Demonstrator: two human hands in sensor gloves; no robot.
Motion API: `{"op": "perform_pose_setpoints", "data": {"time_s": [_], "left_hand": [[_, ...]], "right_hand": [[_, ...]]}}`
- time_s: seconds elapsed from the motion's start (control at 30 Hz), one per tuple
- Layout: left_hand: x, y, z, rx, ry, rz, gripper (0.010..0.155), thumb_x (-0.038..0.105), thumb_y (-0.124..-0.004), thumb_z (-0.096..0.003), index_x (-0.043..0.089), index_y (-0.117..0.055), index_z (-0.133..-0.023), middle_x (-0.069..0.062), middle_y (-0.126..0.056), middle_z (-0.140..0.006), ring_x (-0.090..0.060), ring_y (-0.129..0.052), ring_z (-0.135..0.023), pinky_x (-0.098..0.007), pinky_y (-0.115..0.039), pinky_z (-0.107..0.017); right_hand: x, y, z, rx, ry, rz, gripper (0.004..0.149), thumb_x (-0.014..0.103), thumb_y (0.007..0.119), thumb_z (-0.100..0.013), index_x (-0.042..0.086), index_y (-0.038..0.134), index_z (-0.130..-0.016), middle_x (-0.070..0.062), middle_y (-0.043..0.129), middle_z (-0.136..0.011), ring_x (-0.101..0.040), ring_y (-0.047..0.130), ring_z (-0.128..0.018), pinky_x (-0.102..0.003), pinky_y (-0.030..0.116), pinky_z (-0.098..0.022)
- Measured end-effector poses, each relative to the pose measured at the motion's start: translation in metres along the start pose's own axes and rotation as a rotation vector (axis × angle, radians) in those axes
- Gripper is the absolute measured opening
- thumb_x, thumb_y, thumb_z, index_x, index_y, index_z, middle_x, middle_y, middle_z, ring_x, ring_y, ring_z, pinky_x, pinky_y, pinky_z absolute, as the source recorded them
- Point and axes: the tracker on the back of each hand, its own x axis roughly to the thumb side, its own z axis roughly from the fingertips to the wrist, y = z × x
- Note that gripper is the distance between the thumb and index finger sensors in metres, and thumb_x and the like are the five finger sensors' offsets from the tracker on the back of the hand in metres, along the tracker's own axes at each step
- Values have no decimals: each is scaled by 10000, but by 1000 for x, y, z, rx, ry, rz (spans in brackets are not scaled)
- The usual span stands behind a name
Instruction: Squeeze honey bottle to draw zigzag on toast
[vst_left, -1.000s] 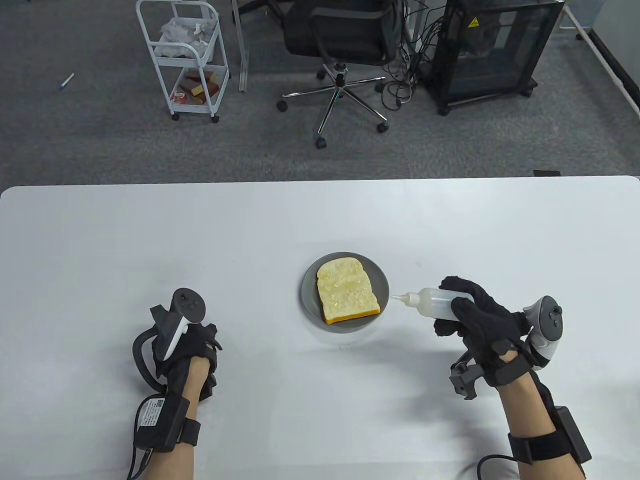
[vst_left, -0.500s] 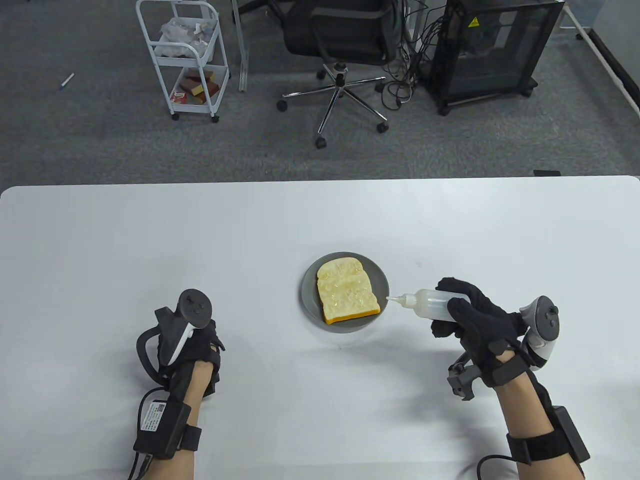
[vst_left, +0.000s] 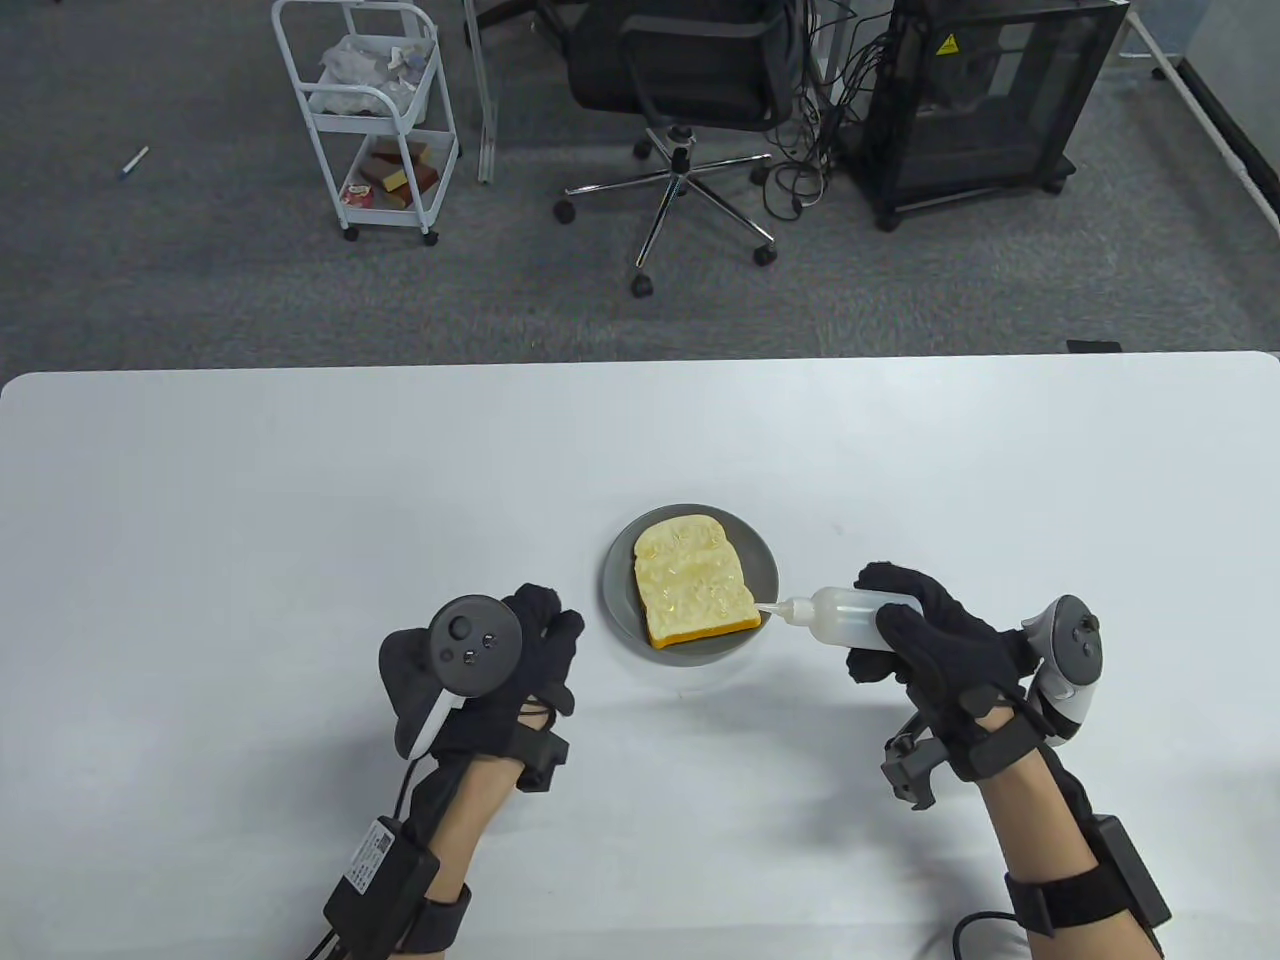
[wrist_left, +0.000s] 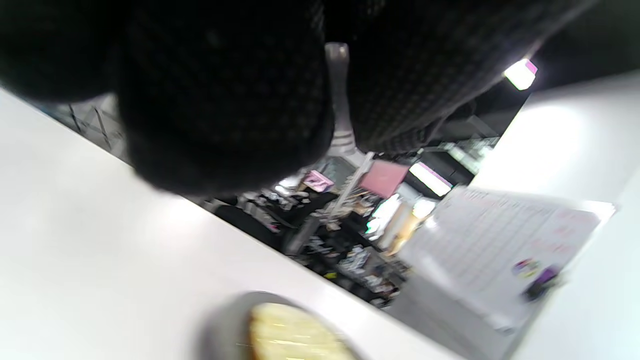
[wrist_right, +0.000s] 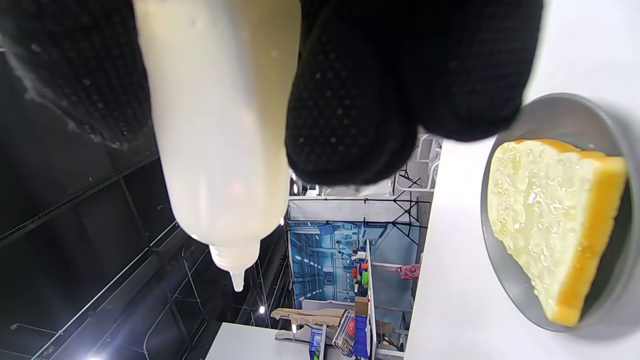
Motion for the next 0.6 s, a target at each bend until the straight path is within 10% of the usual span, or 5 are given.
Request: {"op": "perform_pose_setpoints", "data": {"time_s": [0.6], "left_hand": [[-31, -47, 14, -127, -59, 836, 399, 373, -925, -500, 113, -867, -797, -163, -1037, -605, -174, -1134, -280, -419, -930, -287]], "right_hand": [[-21, 29, -1, 95, 46, 69, 768, 549, 903, -472, 43, 667, -999, -221, 907, -772, -290, 1026, -458, -471, 876, -383]]}}
